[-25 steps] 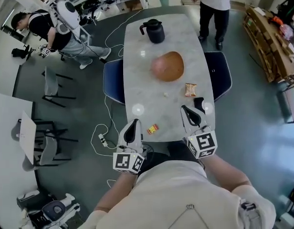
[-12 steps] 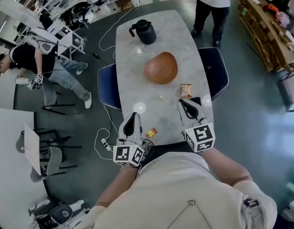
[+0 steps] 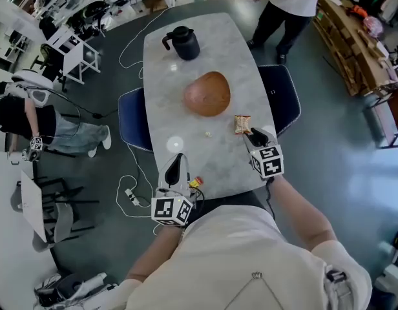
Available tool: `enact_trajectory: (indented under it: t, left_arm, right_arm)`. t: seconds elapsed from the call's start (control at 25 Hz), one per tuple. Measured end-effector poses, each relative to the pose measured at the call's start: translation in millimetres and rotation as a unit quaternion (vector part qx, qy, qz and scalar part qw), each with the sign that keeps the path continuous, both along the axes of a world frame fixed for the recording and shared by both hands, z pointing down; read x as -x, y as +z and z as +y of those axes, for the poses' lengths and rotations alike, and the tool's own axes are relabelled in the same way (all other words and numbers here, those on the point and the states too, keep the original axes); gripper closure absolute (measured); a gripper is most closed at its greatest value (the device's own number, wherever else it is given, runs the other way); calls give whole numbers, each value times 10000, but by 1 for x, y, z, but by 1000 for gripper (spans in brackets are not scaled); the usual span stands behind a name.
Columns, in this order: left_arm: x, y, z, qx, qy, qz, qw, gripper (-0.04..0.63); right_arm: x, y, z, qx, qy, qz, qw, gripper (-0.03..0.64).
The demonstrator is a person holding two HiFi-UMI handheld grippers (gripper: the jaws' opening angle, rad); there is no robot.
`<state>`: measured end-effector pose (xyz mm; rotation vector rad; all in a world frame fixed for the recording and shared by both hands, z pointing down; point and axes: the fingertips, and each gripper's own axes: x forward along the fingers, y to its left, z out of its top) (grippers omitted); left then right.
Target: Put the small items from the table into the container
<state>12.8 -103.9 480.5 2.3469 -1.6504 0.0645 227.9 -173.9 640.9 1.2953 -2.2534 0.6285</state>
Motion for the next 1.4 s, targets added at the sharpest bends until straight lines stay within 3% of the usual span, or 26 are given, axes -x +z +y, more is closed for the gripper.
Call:
enact_trajectory:
  t: [0.16,0.32,0.64,0.68,0.72,0.8,0.88,1.16,1.4]
  left_arm:
    - [18,16,12,242,-240,-163,9993,592]
    - [47,36,29,565,-618,-326,9960,592]
    - [86,53,43,821,-1116,-478,9892,592]
    - [89,53,45,832,-1153,-484,9887,592]
    - [91,54,47,833,-1182,-487,9883,592]
    - [96,53,50,812,-1214,-500,9880,592]
    - [99,51,53,779,-1218,-497,9882,592]
    - [96,29,34,360,-864,-354,9950,592]
    - [77,-6,12,-191,-439,-325,9983,592]
  right_arm:
    - [-19,97,-16,832,-94,581,9948,436]
    - [-24,173,-34,1557,-323,860,9835,394]
    - [-19,224,-64,1958,-701,1445,9674,388]
    - [-18,229,-64,1983,-727,1538,9653,406]
    - [-18,232,-65,1980,-728,1618,9640,482]
    - [-13,225,-67,1858,-684,1666,9659,549]
    - [-5,200,-68,1548,-649,1605,9727,572]
    - [28,56,-55,101,-452,1053,9934,578]
    - [31,-87,-36,-1170,-163,601,9912,578]
